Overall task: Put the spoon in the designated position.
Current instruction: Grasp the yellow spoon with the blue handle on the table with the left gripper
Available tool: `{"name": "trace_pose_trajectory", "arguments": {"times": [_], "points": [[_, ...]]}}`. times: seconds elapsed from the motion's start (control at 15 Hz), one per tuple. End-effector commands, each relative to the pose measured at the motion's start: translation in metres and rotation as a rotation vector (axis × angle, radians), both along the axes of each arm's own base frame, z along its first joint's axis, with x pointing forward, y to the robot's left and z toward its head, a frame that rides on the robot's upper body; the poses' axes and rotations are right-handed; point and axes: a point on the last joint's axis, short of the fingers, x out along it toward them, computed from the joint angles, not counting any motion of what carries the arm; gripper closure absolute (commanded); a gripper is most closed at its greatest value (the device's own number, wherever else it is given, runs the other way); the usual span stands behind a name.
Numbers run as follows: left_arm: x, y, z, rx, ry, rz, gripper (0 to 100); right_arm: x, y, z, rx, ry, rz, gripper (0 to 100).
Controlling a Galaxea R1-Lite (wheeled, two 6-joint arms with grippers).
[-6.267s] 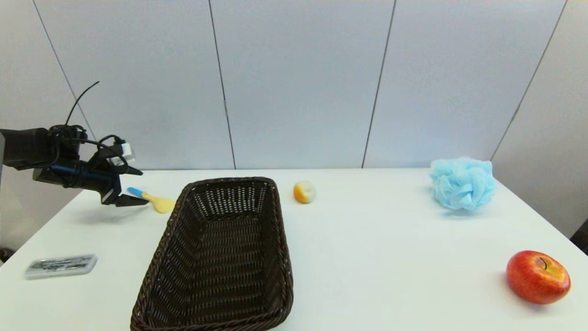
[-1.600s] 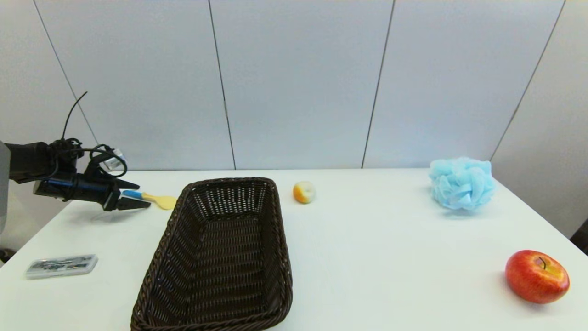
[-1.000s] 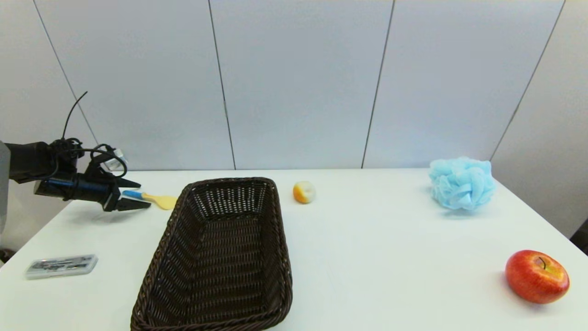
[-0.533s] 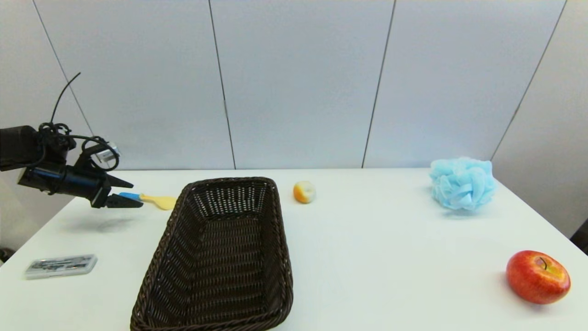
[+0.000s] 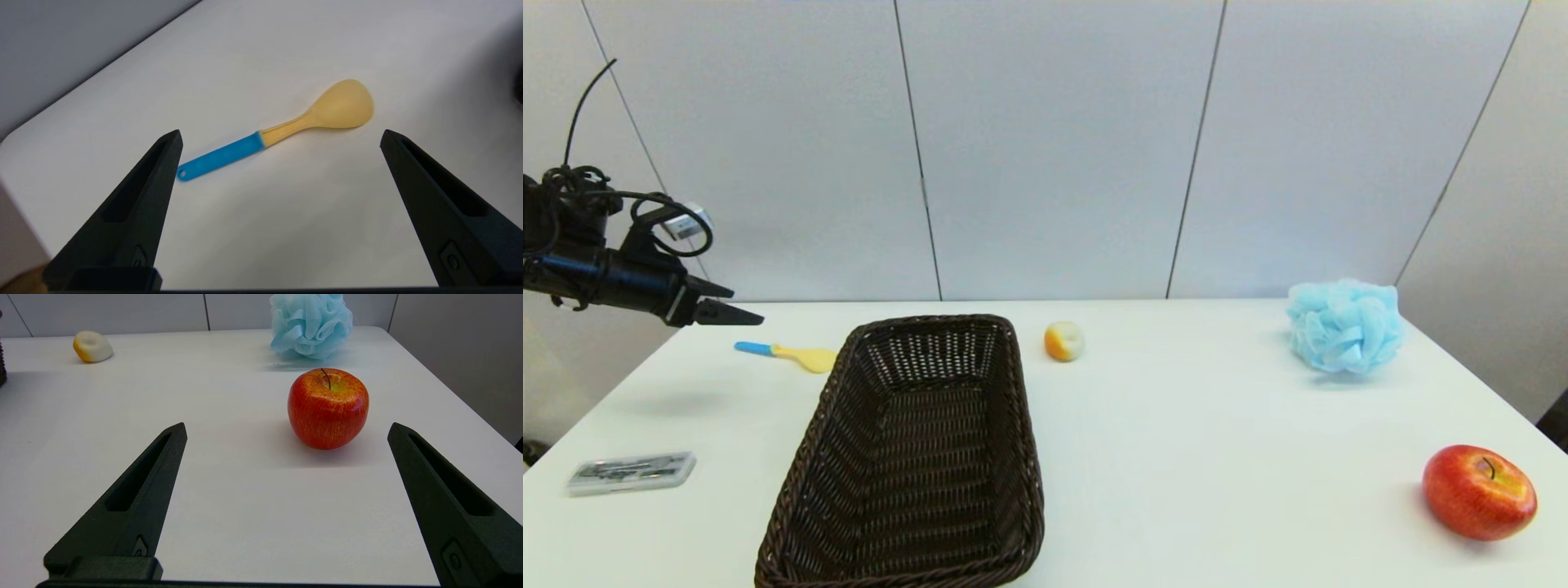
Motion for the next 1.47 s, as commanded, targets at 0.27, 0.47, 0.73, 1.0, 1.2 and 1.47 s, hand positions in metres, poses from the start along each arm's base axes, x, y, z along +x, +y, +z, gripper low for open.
{"name": "trace_pose_trajectory", "arguments": {"times": [0.27, 0.47, 0.73, 1.0, 1.2, 1.47], "points": [[0.011, -0.052, 0.015, -0.066, -0.001, 0.426, 0, 0.0, 0.0, 0.0, 0.0, 0.001, 0.0, 0], [0.012, -0.079, 0.006, -0.086, -0.034, 0.725, 0, 0.0, 0.0, 0.0, 0.0, 0.001, 0.0, 0], [0.006, -0.111, -0.01, -0.05, -0.029, 1.063, 0, 0.0, 0.0, 0.0, 0.0, 0.001, 0.0, 0], [0.0, -0.147, -0.025, -0.031, -0.071, 1.343, 0, 0.0, 0.0, 0.0, 0.0, 0.001, 0.0, 0], [-0.003, -0.158, -0.03, 0.013, -0.04, 1.335, 0, 0.0, 0.0, 0.0, 0.0, 0.001, 0.0, 0], [0.005, -0.156, -0.047, 0.067, -0.048, 1.388, 0, 0.0, 0.0, 0.0, 0.0, 0.001, 0.0, 0]]}}
